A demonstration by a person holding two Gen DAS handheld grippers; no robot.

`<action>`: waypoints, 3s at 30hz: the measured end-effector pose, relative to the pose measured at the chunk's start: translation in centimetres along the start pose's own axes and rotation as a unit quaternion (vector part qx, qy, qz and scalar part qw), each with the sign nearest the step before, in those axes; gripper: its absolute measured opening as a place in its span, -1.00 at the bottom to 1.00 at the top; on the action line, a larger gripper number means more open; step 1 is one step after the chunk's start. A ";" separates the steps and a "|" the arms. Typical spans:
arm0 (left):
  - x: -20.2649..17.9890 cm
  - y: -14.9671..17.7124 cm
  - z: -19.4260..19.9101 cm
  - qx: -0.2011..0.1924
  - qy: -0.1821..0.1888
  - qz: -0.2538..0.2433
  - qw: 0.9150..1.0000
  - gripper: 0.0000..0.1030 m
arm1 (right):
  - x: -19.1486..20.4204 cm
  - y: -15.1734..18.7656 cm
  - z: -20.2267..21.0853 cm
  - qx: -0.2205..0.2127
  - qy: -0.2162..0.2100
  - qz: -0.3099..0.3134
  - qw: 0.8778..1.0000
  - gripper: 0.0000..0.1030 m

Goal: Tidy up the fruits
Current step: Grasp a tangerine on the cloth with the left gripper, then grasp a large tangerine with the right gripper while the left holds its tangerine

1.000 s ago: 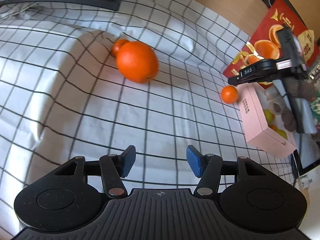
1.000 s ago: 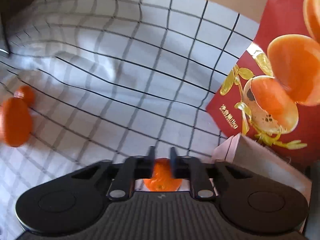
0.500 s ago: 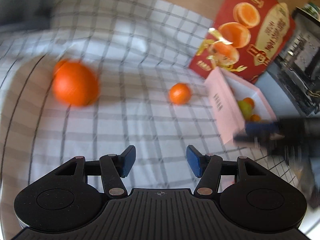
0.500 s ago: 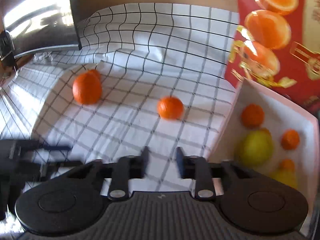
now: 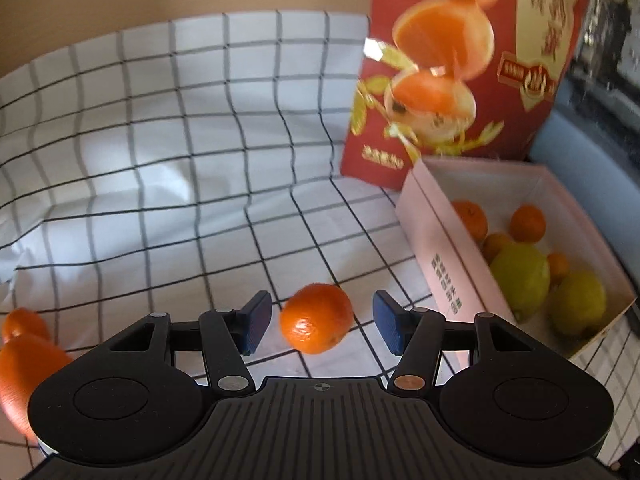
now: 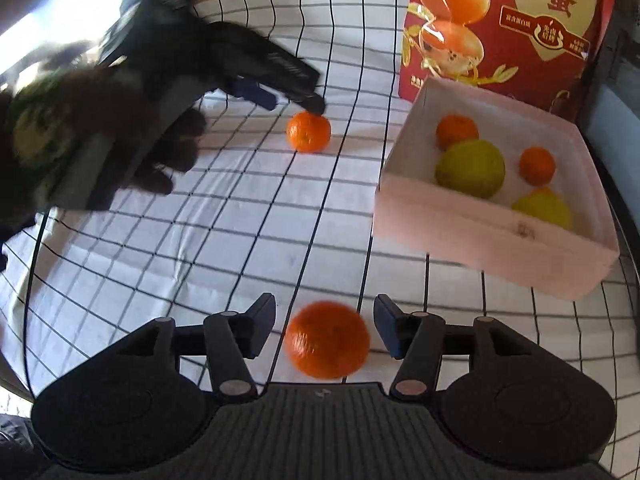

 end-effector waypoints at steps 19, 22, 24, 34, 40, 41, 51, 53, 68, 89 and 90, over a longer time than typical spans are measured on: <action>-0.4 2.8 0.9 0.000 0.023 -0.004 1.000 -0.05 | -0.4 2.1 -2.1 0.010 0.013 -0.047 0.999 0.19; -0.6 4.9 3.2 -0.003 0.044 0.002 0.999 -0.05 | -0.4 2.1 -2.1 0.005 0.014 -0.046 0.999 0.20; -0.5 6.6 4.9 -0.002 0.058 0.009 0.998 -0.05 | -0.4 2.2 -2.2 -0.001 0.015 -0.044 0.999 0.27; -0.6 14.2 8.8 0.013 0.054 0.041 0.998 -0.05 | 0.6 2.5 -2.8 -0.029 0.043 -0.012 0.999 0.58; 0.2 15.9 9.0 0.019 0.056 0.079 0.995 -0.05 | 0.2 2.7 -2.9 -0.038 0.048 -0.020 0.998 0.76; 0.1 16.0 9.1 0.018 0.055 0.080 0.995 -0.05 | 0.1 2.7 -2.9 -0.039 0.049 -0.021 0.998 0.80; 0.1 16.1 9.2 0.016 0.056 0.093 0.994 -0.05 | 0.0 3.0 -3.0 -0.038 0.049 -0.026 0.998 1.00; 0.1 16.1 9.1 0.016 0.056 0.096 0.994 -0.05 | 0.0 3.0 -3.0 -0.036 0.049 -0.027 0.998 1.00; -0.1 15.5 8.7 0.034 0.045 0.102 0.993 -0.05 | -0.6 3.5 -2.1 -0.007 0.044 -0.026 0.999 0.86; -0.5 15.7 8.9 0.044 0.037 0.079 0.995 -0.05 | -0.7 3.7 0.6 -0.028 0.040 -0.041 0.998 0.82; -0.5 15.8 9.0 0.044 0.037 0.075 0.996 -0.04 | -0.7 3.6 0.5 -0.027 0.042 -0.042 0.998 0.82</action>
Point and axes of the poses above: each gripper's, at about its wrist camera, not at the fingertips, and z roughly against the way its jaws point, x to its left, y to its underside, the point moved 4 cm from there along -z, roughly the way its jaws point, and after that the axes turned 7 degrees about x, right-handed, at the moved point
